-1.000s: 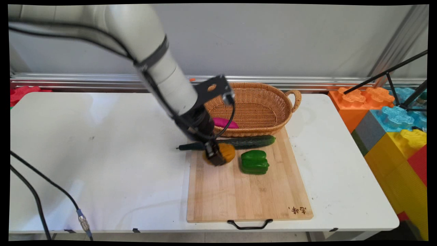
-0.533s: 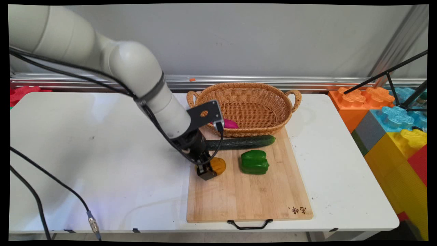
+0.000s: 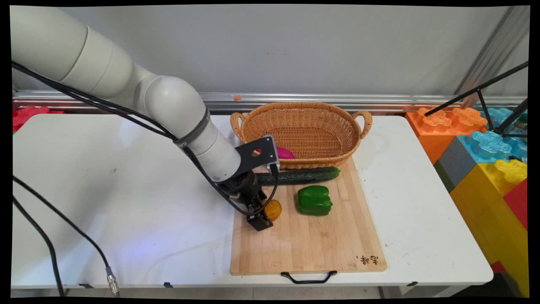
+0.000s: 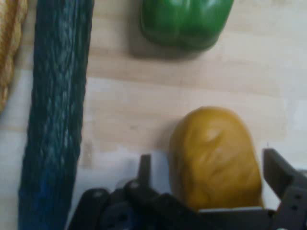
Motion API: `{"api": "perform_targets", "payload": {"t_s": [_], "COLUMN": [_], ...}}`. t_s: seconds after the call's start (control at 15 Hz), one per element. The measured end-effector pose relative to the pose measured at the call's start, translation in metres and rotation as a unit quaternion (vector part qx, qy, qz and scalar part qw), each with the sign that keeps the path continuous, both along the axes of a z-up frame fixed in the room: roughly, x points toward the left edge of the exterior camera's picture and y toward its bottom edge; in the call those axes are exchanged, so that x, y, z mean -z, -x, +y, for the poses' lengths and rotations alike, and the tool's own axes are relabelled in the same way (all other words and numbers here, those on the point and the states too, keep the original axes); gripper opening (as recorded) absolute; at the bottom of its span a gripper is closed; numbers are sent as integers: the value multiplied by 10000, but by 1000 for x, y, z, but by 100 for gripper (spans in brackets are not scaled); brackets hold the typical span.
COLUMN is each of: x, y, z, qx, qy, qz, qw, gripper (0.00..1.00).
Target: Place the picked object on the cutting board
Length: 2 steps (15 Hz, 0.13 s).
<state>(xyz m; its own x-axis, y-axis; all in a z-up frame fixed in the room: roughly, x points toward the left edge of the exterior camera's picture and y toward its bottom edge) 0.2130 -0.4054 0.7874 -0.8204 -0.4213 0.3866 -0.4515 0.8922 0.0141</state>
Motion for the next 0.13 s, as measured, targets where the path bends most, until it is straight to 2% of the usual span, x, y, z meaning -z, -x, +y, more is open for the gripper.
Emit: {"api": "perform_targets", "payload": {"t_s": [0.13], "x": [-4], "y": [2], "z": [-2], "qx": [29], "qy": [39], "qz": [24], "qw": [10000], "gripper": [100]}}
